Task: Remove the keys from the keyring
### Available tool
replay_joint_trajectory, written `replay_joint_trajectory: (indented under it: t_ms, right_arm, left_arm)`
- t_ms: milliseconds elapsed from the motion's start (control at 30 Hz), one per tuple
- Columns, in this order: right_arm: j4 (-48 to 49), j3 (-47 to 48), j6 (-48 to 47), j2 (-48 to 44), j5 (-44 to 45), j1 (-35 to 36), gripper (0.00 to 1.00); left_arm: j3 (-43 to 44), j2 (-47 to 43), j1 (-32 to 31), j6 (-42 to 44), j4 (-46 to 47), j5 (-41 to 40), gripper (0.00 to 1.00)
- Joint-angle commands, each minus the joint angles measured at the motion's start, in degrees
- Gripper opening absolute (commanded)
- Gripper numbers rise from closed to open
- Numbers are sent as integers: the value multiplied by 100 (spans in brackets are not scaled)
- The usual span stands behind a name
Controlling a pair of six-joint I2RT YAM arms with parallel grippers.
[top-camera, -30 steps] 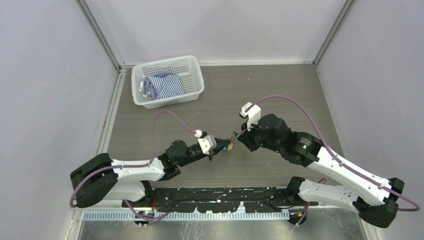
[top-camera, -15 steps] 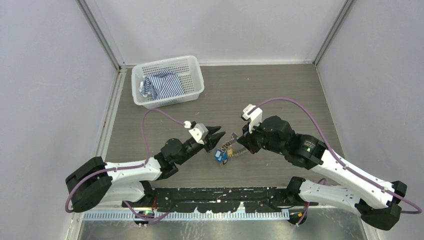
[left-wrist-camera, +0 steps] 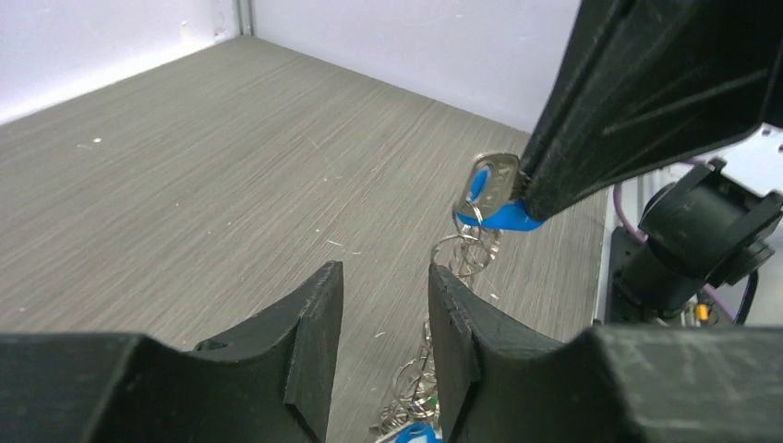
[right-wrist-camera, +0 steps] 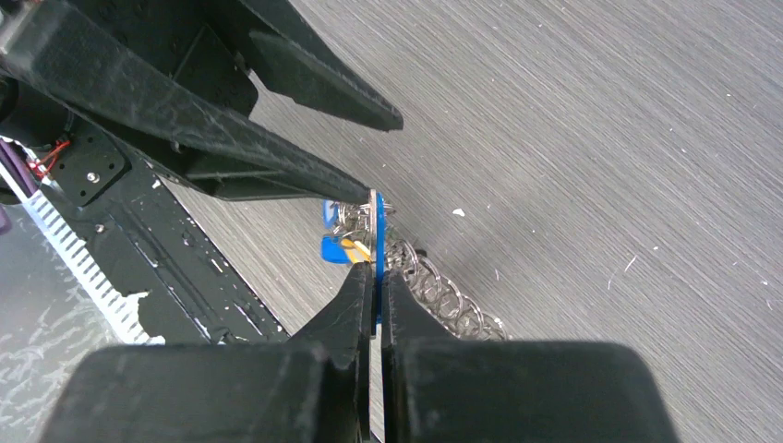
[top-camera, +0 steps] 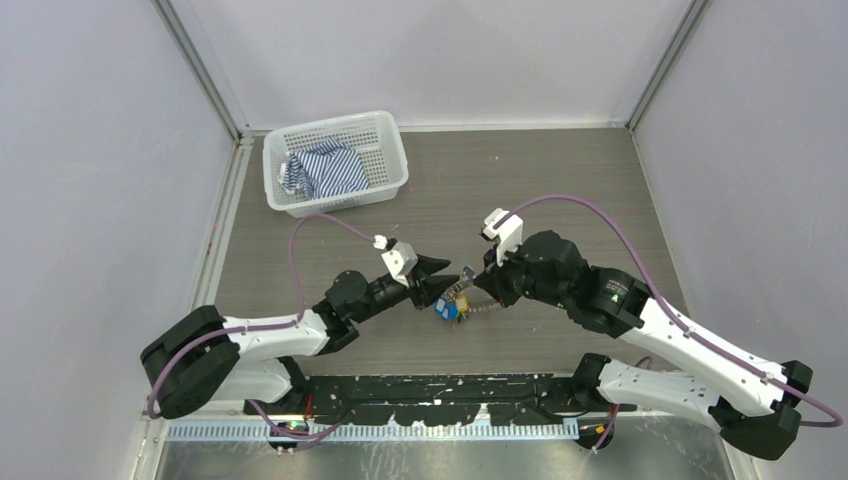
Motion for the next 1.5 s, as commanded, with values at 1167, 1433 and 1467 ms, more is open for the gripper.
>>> replay_joint_trajectory:
  t_ms: [1167,1433,1467]
  right_arm:
    - [-555,1338,247,1343,611,44,1]
    - [-675,1471,341,1500,560,45,1]
    - [-673,1470,350,1502,559,46,1]
  left_arm:
    - [279,-49,-1462,-354,-426,-3329,28]
    - [362,293,-1636,-154,83,-3617,28]
    - [368,320,-1646,-133,118,-3624,28]
